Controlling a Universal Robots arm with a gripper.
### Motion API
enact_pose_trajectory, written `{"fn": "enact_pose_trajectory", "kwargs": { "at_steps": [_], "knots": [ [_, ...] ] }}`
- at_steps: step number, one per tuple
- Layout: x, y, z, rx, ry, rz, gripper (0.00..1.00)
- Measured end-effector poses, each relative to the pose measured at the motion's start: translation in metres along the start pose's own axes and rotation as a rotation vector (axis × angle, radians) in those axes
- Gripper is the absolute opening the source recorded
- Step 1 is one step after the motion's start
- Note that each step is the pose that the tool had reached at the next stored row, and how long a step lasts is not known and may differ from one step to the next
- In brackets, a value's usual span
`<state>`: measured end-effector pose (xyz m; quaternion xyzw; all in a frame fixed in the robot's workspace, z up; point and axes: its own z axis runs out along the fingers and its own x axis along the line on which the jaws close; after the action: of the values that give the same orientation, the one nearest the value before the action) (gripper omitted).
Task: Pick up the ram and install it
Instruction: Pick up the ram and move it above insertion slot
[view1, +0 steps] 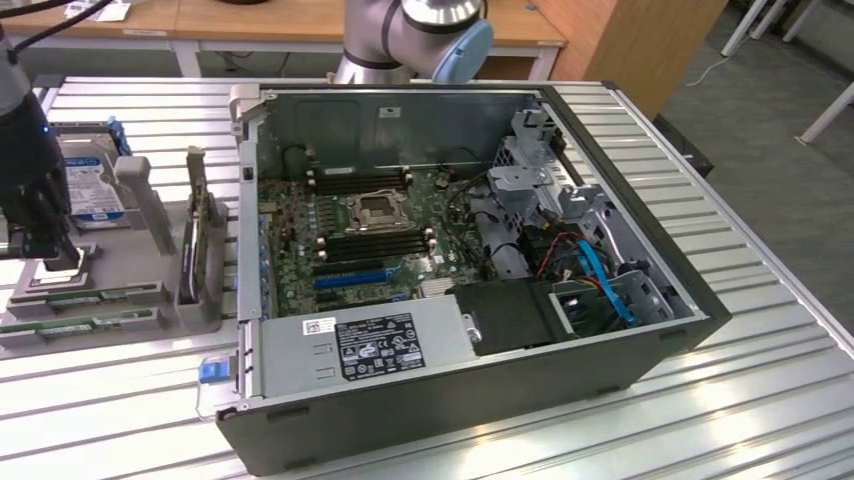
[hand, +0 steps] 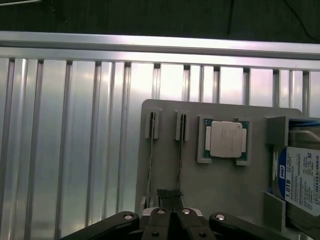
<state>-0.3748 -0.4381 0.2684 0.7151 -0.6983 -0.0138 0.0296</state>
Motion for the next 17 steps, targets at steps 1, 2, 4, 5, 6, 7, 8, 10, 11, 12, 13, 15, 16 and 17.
{"fn": "enact_pose_trajectory", "kwargs": {
  "at_steps": [1, 2, 4, 5, 6, 7, 8, 10, 11, 12, 13, 15, 16, 17],
  "knots": [
    [0.0, 0.0, 0.0009, 0.0, 0.0018, 0.0, 0.1],
    [0.0, 0.0001, 0.0018, -0.0001, 0.0034, 0.0, 0.1],
    [0.0, 0.0002, 0.0033, -0.0001, 0.0055, 0.0, 0.11],
    [0.0, 0.0002, 0.0038, -0.0002, 0.0063, 0.0, 0.11],
    [-0.0001, 0.0003, 0.004, -0.0004, 0.0072, 0.0, 0.11],
    [-0.0001, 0.0004, 0.0043, -0.0004, 0.0079, 0.0, 0.15],
    [-0.0001, 0.0004, 0.0044, -0.0003, 0.0081, 0.0, 0.21],
    [-0.0001, 0.0004, 0.0045, 0.0002, 0.0082, 0.0, 0.21],
    [-0.0001, 0.0004, 0.0045, 0.0003, 0.0081, 0.0, 0.27],
    [-0.0001, 0.0004, 0.0045, 0.0002, 0.0081, 0.0, 0.27],
    [-0.0001, 0.0004, 0.0045, 0.0003, 0.0081, 0.0, 0.27],
    [-0.0001, 0.0004, 0.0047, 0.0005, 0.008, 0.0, 0.27],
    [-0.0001, 0.0013, 0.0054, 0.0023, 0.0079, 0.001, 0.27],
    [0.0003, 0.0032, 0.0056, 0.0076, 0.0081, 0.001, 0.27]
  ]
}}
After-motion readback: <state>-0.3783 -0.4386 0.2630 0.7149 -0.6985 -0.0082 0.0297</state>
